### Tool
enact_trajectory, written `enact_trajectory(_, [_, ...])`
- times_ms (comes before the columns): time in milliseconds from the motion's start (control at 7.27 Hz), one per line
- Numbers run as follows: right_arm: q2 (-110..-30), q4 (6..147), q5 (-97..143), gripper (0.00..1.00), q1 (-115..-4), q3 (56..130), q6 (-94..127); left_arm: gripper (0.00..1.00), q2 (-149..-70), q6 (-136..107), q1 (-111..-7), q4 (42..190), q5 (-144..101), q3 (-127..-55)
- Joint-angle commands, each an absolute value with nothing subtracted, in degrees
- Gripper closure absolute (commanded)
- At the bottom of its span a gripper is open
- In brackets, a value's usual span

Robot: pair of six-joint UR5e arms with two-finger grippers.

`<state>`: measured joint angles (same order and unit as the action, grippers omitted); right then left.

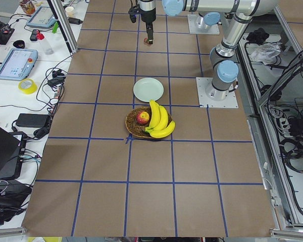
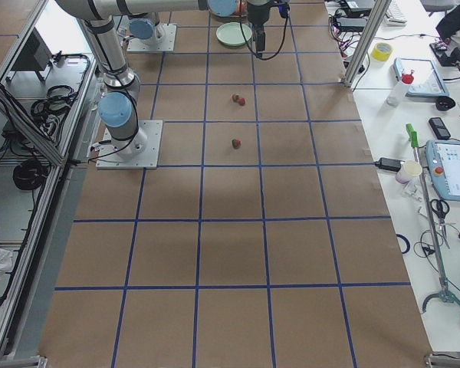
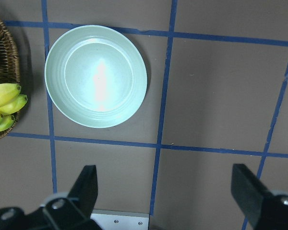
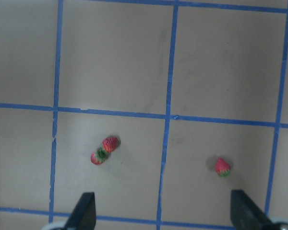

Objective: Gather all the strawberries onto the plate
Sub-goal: 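Move the right gripper down over the pair of strawberries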

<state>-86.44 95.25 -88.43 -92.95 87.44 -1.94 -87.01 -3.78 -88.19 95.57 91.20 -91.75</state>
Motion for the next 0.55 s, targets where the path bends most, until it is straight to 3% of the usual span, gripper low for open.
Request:
enact_trajectory(0, [-78.52, 113.29, -89.29, 0.00, -102.34, 96.47, 9.85, 0.00, -86.92, -3.78, -88.33, 95.36, 91.14, -91.67])
enact_trajectory(412, [-74.09, 131.08, -89.21, 0.00, -104.85, 112.44, 22.66, 0.00, -86.31, -3.78, -88.24, 95.62, 91.14, -91.67])
